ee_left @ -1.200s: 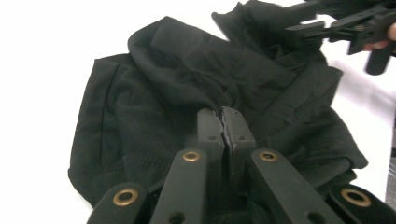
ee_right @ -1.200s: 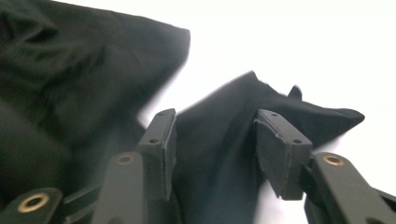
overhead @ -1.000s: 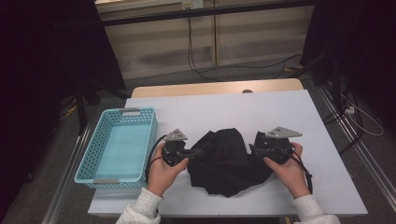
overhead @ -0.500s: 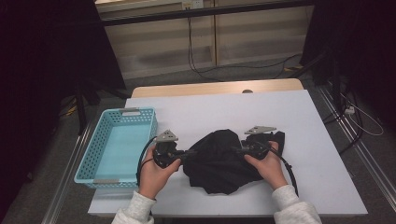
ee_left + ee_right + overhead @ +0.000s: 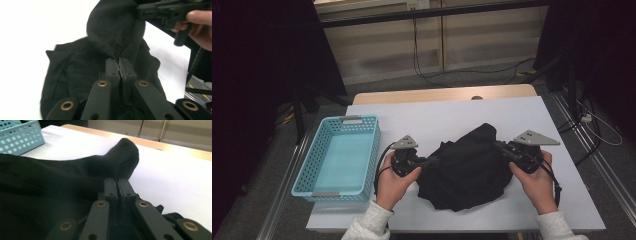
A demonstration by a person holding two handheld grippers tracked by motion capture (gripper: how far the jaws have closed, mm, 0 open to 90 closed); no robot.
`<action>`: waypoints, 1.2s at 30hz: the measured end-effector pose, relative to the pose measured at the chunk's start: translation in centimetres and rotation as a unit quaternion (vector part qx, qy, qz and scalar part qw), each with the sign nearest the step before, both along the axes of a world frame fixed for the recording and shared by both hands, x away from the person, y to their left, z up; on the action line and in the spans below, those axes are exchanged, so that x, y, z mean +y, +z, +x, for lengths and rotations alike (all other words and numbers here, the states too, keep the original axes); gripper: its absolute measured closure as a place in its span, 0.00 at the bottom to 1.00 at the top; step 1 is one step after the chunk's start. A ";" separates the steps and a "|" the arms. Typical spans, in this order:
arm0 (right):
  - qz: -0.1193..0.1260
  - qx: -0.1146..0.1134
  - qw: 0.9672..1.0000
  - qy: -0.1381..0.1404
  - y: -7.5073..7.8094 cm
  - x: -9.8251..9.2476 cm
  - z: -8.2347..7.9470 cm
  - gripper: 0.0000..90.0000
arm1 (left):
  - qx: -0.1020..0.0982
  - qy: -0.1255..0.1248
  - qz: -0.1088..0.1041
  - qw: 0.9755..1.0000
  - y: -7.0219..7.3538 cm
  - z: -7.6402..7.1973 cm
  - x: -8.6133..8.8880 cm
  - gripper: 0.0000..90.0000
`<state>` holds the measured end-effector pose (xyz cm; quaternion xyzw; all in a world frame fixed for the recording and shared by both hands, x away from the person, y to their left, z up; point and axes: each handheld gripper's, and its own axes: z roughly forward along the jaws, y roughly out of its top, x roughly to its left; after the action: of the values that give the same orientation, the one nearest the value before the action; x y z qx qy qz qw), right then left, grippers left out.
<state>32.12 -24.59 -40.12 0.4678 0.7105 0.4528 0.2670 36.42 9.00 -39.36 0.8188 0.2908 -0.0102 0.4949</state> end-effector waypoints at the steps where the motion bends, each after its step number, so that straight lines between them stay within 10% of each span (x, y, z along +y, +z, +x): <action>1: -0.003 0.000 1.000 0.003 0.0 0.1 -0.2 0.96 | 0.003 0.000 0.006 1.000 -0.3 0.1 0.0 0.98; 9: -0.032 0.051 0.995 0.079 -4.1 5.1 0.2 0.95 | 0.019 0.023 0.044 0.999 -1.1 0.4 2.3 0.97; 17: -0.054 0.084 0.985 0.142 -6.3 9.8 0.2 0.95 | 0.004 0.040 0.035 0.999 -1.2 0.2 2.9 0.84; 27: -0.046 0.087 0.984 0.148 -6.2 9.5 0.3 0.78 | -0.028 0.078 0.065 0.994 -3.1 0.9 1.3 0.43; 33: -0.032 0.073 0.990 0.116 -4.9 7.9 0.5 0.65 | 0.017 0.075 0.064 0.995 -5.7 1.8 -0.2 0.45; 36: -0.029 0.066 0.992 0.100 -4.4 6.9 0.5 0.55 | 0.026 0.059 0.068 0.996 -6.0 1.9 -0.5 0.62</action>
<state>32.61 -17.68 -44.51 0.4154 0.7828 0.4243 0.1860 38.28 8.49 -45.37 0.8316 0.3513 0.0171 0.4298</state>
